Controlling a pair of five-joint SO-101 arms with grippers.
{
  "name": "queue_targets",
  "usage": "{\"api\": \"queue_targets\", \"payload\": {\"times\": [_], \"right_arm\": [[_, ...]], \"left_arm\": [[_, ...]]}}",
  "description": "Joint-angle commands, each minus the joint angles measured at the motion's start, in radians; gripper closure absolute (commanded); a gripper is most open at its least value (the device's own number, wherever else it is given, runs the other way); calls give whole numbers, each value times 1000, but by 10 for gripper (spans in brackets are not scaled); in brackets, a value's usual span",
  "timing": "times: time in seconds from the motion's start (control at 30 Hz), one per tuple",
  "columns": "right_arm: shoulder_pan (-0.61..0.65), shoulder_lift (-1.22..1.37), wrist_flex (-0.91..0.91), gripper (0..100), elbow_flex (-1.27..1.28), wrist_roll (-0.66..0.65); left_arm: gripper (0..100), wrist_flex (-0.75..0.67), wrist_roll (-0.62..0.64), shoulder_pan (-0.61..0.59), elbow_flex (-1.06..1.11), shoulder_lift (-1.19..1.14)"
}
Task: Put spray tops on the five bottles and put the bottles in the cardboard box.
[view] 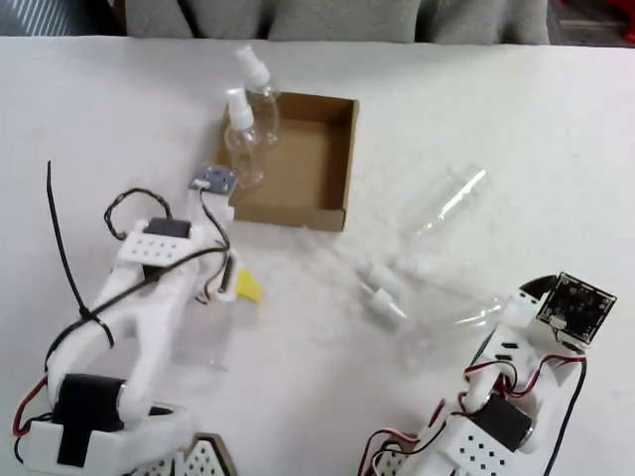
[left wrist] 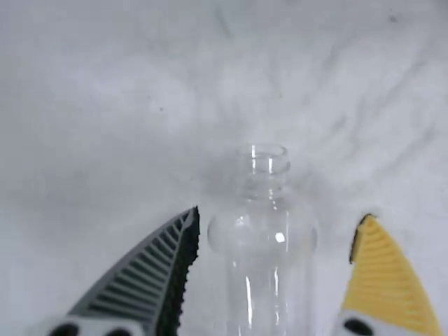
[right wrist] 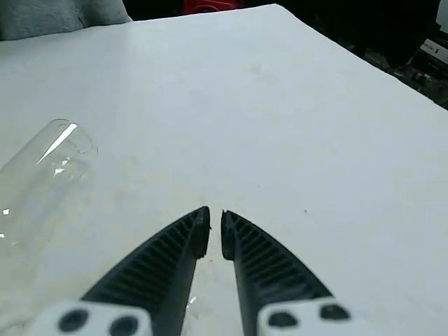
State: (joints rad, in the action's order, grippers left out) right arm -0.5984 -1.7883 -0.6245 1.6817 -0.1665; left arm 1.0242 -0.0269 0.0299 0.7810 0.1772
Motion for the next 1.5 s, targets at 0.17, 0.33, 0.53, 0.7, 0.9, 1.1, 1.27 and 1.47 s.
{"api": "queue_targets", "payload": {"times": [0.17,0.33,0.53,0.7,0.9,1.1,1.27,1.47], "right_arm": [[8,-10,-8,981,9,-11],[8,-10,-8,981,9,-11],[8,-10,-8,981,9,-11],[56,-8,-50,981,9,-92],[156,-8,-77,981,-23,-138],[335,-8,-288,981,-198,-215],[444,-5,-312,981,-272,-275],[512,191,-389,981,-450,-279]], "left_arm": [[675,-31,14,19,-101,-140],[814,-11,5,27,-140,-180],[954,-2,-5,54,-124,-179],[981,5,-40,35,-109,-160],[980,-44,-48,-102,-9,24],[980,-138,-48,-199,98,128],[980,-175,-48,-219,124,128],[980,-198,-48,-242,118,79]]}}
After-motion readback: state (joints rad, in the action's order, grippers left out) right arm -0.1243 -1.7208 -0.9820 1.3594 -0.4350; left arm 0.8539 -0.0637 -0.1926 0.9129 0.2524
